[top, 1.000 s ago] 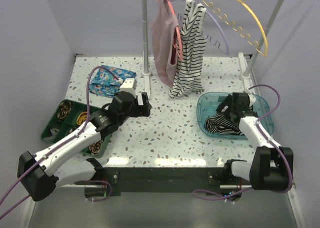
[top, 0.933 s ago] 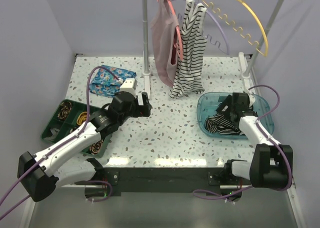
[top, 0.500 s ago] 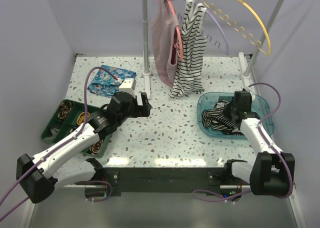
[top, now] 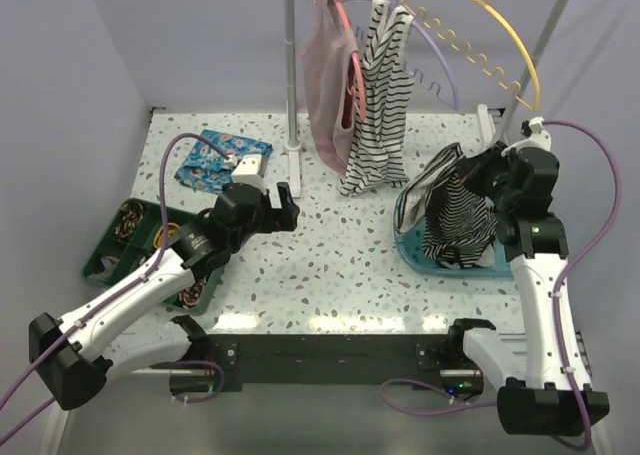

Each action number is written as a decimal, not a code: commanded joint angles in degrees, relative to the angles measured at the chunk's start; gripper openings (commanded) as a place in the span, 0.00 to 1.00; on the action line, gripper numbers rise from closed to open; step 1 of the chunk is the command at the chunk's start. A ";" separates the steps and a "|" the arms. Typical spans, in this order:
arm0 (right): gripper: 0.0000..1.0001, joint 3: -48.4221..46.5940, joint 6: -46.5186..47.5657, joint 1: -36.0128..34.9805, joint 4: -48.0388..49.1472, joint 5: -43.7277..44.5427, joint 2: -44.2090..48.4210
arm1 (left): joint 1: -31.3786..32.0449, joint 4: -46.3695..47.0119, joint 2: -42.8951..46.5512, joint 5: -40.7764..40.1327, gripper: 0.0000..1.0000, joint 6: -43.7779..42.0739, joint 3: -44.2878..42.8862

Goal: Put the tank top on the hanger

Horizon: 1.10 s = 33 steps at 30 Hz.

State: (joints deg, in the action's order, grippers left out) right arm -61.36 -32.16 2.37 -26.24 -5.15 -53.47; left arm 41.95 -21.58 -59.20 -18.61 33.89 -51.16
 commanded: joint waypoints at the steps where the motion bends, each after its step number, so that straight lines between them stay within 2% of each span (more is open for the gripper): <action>1: 0.00 -9.90 -0.70 0.00 -1.01 -10.74 1.44 | -0.38 1.02 3.30 -4.14 1.00 1.09 -4.04; 10: 0.00 -27.39 -10.81 -0.17 6.81 -25.95 -0.75 | -0.82 -2.14 3.65 -10.73 1.00 1.09 -10.54; 15: 0.00 -29.78 -15.20 -1.84 10.41 -29.39 -2.25 | -1.17 -3.73 3.74 -14.69 1.00 0.04 -14.22; 17: 0.00 -29.17 -15.74 -5.78 11.38 -28.43 -2.60 | -1.44 -4.25 3.48 -16.01 1.00 -0.49 -15.28; 18: 0.00 -29.08 -15.04 -7.97 11.21 -27.47 -3.47 | -1.70 -4.34 3.22 -16.28 1.00 -0.58 -16.07; 19: 0.00 -29.51 -12.77 -13.57 10.51 -24.24 -4.09 | -1.79 -4.43 3.13 -16.80 1.00 -0.75 -16.60; 21: 0.00 -30.13 -9.95 -20.44 7.89 -20.71 -6.89 | -1.96 -4.96 2.69 -17.33 1.00 -1.11 -17.74; 22: 0.00 -30.04 -7.41 -27.96 7.35 -15.99 -8.13 | -2.05 -5.13 2.60 -18.21 1.00 -1.19 -18.01; 24: 0.00 -29.52 -5.55 -34.95 6.73 -12.01 -10.15 | -2.49 -5.75 2.69 -19.35 1.00 -1.37 -18.54; 25: 0.00 -28.73 -3.63 -41.24 6.47 -8.16 -12.42 | -2.75 -6.27 2.69 -19.79 1.00 -1.37 -18.80; 27: 0.00 -27.50 -2.38 -49.43 6.64 -3.92 -14.63 | -3.72 -7.94 2.95 -21.02 1.00 -0.84 -19.51; 29: 0.00 -24.95 -1.33 -54.12 7.86 0.48 -18.14 | -4.59 -9.17 3.82 -21.81 1.00 -0.32 -19.42; 33: 0.00 -22.40 -0.18 -64.66 7.35 3.30 -26.40 | -6.62 -11.02 4.62 -22.43 1.00 0.48 -19.33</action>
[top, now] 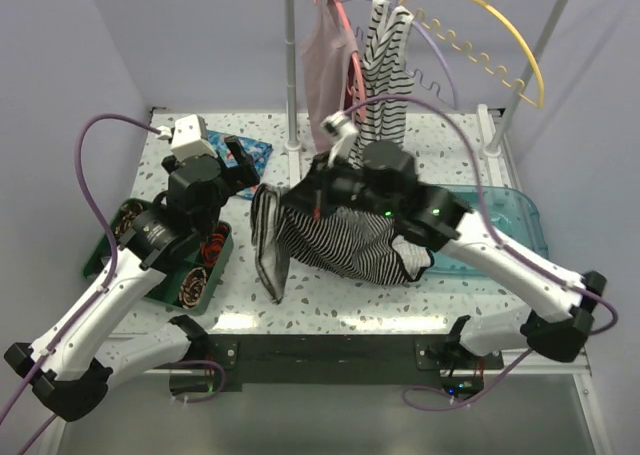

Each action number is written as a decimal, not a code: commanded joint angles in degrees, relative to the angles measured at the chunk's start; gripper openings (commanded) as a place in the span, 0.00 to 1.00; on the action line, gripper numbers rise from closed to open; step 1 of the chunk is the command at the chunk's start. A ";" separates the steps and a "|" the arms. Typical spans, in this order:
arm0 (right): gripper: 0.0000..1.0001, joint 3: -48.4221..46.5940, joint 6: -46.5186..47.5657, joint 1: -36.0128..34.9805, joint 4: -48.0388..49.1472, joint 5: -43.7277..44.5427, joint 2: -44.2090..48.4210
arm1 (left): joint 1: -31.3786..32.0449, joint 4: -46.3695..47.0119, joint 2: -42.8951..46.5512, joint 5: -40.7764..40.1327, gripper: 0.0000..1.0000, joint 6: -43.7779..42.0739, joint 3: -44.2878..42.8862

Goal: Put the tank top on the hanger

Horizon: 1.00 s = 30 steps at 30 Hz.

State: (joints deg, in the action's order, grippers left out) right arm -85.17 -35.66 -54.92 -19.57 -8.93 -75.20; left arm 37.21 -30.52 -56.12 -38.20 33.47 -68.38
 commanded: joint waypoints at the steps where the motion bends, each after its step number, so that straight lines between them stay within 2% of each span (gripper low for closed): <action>1: 0.00 1.67 4.01 -8.79 0.42 7.60 -7.65 | -2.23 -2.17 1.62 -2.85 1.00 0.80 -1.85; 2: 0.05 2.19 4.37 -9.94 -0.11 8.74 -8.55 | -2.67 -2.09 1.80 -2.76 1.00 0.80 -1.24; 3: 0.24 3.59 4.72 -11.69 -0.20 9.88 -9.17 | -2.93 -1.91 1.89 -2.07 1.00 0.63 -0.88; 5: 0.41 5.79 5.69 -12.84 0.41 11.90 -8.39 | -3.37 -0.95 1.45 -0.75 1.00 0.28 0.43; 6: 0.55 8.06 6.21 -13.81 0.06 15.66 -7.86 | -3.46 -0.42 1.19 1.00 1.00 0.10 0.87; 8: 0.63 10.53 6.75 -13.99 -2.21 20.24 -5.33 | -3.64 1.07 -0.12 3.73 1.00 -0.25 2.45; 9: 0.68 13.85 6.48 -13.99 -3.09 26.10 -4.27 | -3.64 1.86 -0.74 7.40 1.00 -0.43 3.16; 11: 0.71 18.08 4.47 -13.99 -4.42 30.62 -1.11 | -3.64 5.46 -2.58 12.07 1.00 -1.39 6.30; 14: 0.73 25.21 0.78 -13.90 -8.62 41.95 5.84 | -3.46 15.11 -5.30 24.97 0.97 -3.76 13.23; 15: 0.75 27.40 -0.28 -13.47 -10.03 44.24 9.42 | -3.37 17.58 -6.36 31.45 0.96 -3.68 14.66; 17: 0.75 29.17 -3.53 -12.33 -14.41 49.61 13.13 | 0.21 21.38 -11.70 33.45 0.93 -3.50 15.38; 19: 0.75 31.28 -5.73 -9.08 -16.80 51.37 18.93 | 6.25 22.17 -15.84 31.00 0.93 -4.46 13.72; 21: 0.74 33.30 -5.21 -3.99 -18.31 50.94 22.45 | 9.01 23.48 -21.12 29.59 0.93 -4.38 11.17; 25: 0.70 36.29 -2.93 5.77 -20.15 48.22 28.87 | 11.12 31.56 -28.59 32.91 0.92 -3.94 6.35; 30: 0.61 40.77 -0.29 17.72 -19.98 38.85 29.85 | 12.45 37.72 -40.46 37.75 0.89 -8.24 -0.95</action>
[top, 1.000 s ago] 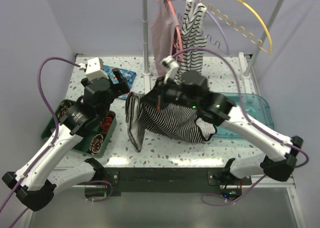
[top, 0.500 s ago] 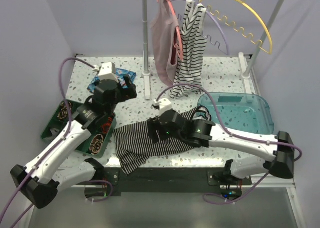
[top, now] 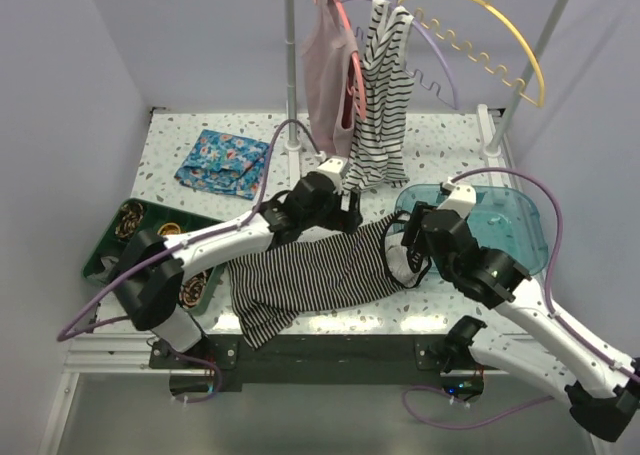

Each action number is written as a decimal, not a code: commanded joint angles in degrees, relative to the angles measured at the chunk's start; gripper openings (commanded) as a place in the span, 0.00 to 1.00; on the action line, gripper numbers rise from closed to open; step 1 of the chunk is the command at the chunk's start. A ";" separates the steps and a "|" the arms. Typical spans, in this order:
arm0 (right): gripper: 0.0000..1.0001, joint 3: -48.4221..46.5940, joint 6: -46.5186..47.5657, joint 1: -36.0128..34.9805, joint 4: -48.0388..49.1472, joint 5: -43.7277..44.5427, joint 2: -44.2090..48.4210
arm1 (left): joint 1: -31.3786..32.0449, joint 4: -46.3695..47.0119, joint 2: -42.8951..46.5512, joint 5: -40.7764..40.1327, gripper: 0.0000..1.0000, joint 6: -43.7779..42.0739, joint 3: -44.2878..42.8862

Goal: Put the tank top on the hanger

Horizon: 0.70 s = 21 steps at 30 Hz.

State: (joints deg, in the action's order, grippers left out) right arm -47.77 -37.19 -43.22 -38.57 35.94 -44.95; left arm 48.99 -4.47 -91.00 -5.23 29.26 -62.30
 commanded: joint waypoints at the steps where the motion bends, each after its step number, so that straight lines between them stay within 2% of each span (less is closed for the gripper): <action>1: 0.60 4.25 1.07 7.18 -0.46 -7.37 0.03 | 0.75 11.85 -8.72 4.88 0.88 -4.90 -9.74; 5: 0.60 9.52 0.10 12.79 3.41 -13.08 0.92 | 0.93 10.54 -16.39 8.56 0.86 -8.07 -17.66; 10: 0.61 13.57 -0.08 19.30 7.79 -20.38 1.09 | 1.72 7.02 -22.89 7.70 0.85 -12.11 -24.61; 18: 0.59 16.13 -1.66 21.95 11.14 -25.22 -0.23 | 2.68 2.64 -27.21 9.54 0.81 -13.87 -29.18; 21: 0.53 16.65 -2.19 21.95 11.85 -25.75 0.12 | 2.86 1.48 -27.74 9.54 0.79 -12.91 -28.84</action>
State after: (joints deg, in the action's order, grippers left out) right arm -31.90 -37.98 -21.61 -30.52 12.84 -45.25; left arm 51.18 -1.34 -118.30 2.81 17.26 -88.84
